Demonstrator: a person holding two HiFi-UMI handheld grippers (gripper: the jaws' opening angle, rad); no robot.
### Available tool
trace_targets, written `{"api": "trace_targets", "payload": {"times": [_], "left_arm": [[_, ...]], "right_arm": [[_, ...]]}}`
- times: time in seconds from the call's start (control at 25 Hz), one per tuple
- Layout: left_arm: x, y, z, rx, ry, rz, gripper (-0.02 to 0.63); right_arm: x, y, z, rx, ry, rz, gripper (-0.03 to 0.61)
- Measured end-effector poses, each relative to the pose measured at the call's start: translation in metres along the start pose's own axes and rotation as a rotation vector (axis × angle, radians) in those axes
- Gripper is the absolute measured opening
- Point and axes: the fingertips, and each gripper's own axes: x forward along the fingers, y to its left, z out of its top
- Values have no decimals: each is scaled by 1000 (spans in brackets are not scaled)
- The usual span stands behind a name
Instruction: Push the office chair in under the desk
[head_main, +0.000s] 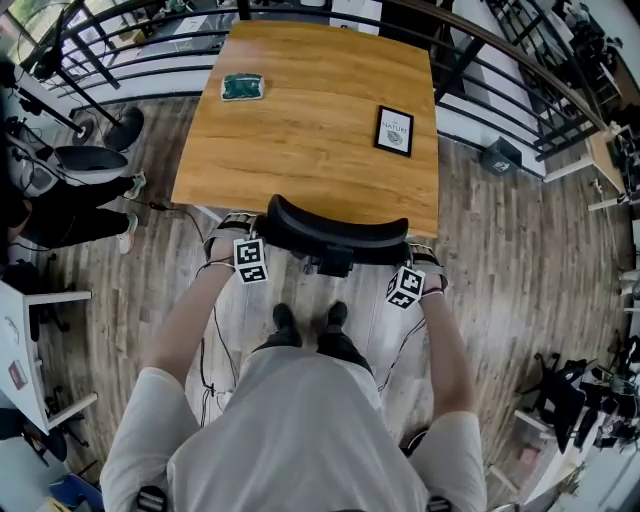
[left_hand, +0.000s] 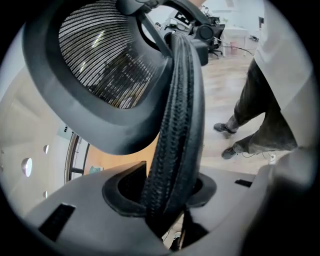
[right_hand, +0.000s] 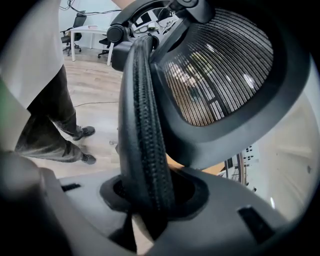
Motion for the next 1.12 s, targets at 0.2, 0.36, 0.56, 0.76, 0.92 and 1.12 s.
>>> {"api": "trace_targets", "payload": {"times": [0.2, 0.36, 0.56, 0.76, 0.92, 1.12], "left_arm": [[2, 2, 2, -23, -6, 21, 161], [6, -2, -1, -45, -8, 19, 169], [1, 3, -3, -42, 21, 39, 188], [0, 3, -7, -62, 63, 58, 247], [-7, 4, -9, -88, 74, 67, 252], [-22, 4, -9, -122, 67, 76, 252]], "right_arm": [[2, -2, -1, -6, -1, -1, 123], [3, 3, 0, -2, -1, 17, 123], [0, 3, 0, -19, 12, 49, 123], [3, 5, -6, -37, 45, 56, 156], [-3, 5, -12, -18, 55, 69, 190], [-17, 1, -15, 3, 35, 52, 193]]}}
